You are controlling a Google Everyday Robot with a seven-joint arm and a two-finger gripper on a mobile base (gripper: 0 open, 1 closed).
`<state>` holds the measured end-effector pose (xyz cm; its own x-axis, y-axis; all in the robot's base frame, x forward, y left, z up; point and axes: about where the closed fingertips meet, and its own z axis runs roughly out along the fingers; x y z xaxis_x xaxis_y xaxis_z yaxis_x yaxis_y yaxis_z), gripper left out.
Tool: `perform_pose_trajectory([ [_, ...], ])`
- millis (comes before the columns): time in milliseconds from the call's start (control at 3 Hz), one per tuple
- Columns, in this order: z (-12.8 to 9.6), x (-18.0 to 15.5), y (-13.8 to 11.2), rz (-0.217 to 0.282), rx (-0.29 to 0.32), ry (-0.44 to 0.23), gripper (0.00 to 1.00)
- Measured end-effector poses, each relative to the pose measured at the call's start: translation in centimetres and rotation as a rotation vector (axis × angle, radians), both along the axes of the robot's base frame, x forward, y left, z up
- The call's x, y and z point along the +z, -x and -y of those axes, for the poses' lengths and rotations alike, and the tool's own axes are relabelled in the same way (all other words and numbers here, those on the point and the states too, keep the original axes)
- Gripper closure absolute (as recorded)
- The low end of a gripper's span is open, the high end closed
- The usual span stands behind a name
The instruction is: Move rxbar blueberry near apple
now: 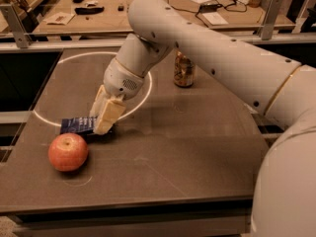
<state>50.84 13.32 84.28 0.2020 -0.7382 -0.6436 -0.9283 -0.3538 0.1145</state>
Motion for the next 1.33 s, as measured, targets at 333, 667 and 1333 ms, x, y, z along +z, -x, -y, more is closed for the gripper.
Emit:
perform_pose_trajectory([
  [333,-0.12,-0.45,0.19,-0.037,0.005,-0.009,0.81],
  [667,-0.16,-0.51,0.22,-0.058,0.011,-0.015,0.57],
  [1333,0.34,0.00,-0.32,-0.036,-0.007,0.033,0.11],
])
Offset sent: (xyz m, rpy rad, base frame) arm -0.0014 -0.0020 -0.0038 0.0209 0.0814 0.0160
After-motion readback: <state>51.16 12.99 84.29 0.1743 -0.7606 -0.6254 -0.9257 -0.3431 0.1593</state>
